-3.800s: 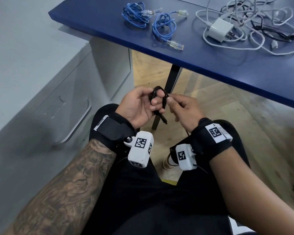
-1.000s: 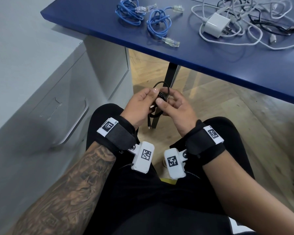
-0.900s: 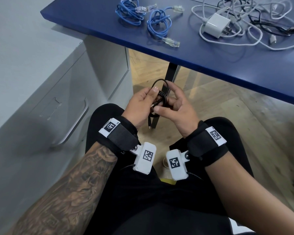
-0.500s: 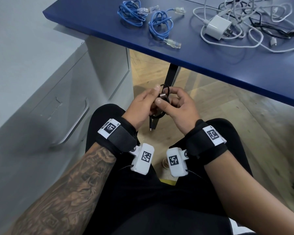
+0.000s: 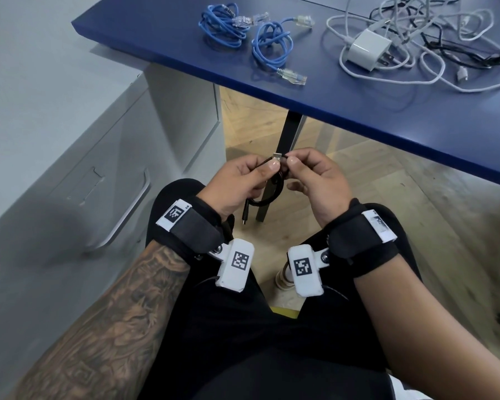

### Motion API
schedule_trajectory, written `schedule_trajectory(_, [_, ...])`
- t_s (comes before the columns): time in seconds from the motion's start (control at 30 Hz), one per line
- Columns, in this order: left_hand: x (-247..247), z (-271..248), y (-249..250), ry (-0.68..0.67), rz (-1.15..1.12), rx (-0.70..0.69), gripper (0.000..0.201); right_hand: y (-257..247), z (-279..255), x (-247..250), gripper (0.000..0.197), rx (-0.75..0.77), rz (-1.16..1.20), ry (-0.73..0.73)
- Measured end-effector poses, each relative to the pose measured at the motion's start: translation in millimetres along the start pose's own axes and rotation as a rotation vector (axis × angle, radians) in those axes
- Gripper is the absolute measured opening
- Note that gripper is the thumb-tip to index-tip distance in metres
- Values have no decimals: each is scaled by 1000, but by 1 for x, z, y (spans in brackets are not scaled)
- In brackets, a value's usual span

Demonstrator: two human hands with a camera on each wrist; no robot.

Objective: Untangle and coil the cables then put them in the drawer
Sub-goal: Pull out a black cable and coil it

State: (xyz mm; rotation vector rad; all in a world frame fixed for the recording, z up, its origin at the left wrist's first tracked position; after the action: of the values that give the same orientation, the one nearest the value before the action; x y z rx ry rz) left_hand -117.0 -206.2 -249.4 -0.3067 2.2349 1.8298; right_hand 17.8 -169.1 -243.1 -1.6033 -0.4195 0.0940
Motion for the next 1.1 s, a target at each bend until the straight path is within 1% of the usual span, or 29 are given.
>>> schedule_trajectory(0.1, [-1, 1, -2, -38, 7, 38, 21, -7, -1, 1, 16, 62, -41, 31])
schedule_trajectory(0.17, [1, 1, -3, -52, 33, 50, 18, -12, -3, 0, 15, 106, -69, 26])
schedule_trajectory(0.27, [5, -1, -2, -48, 74, 60, 24, -17, -6, -2, 13, 156, -90, 3])
schedule_trajectory(0.4, [7, -1, 0, -63, 92, 60, 25, -17, -5, -3, 14, 150, -56, -28])
schedule_trajectory(0.47, [6, -2, -1, -69, 122, 60, 31, -17, -3, -3, 12, 141, -74, -58])
schedule_trajectory(0.53, [7, -2, -3, -50, 152, 57, 42, -19, 0, -1, 12, 170, -125, -59])
schedule_trajectory(0.67, [5, -2, -3, -27, 169, 32, 36, -26, 0, 4, 11, 229, -191, 29])
schedule_trajectory(0.77, [11, 0, -6, 62, 162, 4, 35, -32, -5, 2, 10, 275, -206, 46])
schedule_trajectory(0.83, [12, 1, -8, 85, 156, -15, 36, -28, -3, 2, 10, 219, -183, 49])
schedule_trajectory(0.9, [8, 3, -9, 69, 167, -33, 34, -17, 3, 4, 11, 105, -178, 26])
schedule_trajectory(0.93, [6, 4, -10, 61, 169, -35, 33, -12, 6, 3, 10, 56, -182, -23])
schedule_trajectory(1.0, [3, 4, -13, 43, 159, -32, 28, -7, 8, -2, 17, -10, -189, -131])
schedule_trajectory(1.03, [2, 4, -13, 29, 147, -27, 25, -8, 7, -3, 19, -18, -199, -151])
schedule_trajectory(1.07, [0, 4, -13, 9, 120, -15, 22, -11, 7, -1, 21, -2, -216, -137])
schedule_trajectory(1.1, [-2, 5, -12, -7, 76, 2, 20, -15, 7, 3, 21, 31, -243, -92])
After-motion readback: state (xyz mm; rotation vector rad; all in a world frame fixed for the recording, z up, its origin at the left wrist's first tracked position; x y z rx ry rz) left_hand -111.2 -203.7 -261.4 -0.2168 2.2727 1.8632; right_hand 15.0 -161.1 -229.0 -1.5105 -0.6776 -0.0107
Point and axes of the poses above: each hand's wrist, its own z-axis towards the middle knuckle, its own x-axis out of the back of the hand, y = z × x, the point moved 7 cm from there along z, towards the middle knuckle, and after that the axes turned 10 degrees about -z, right-handed, at the moved point
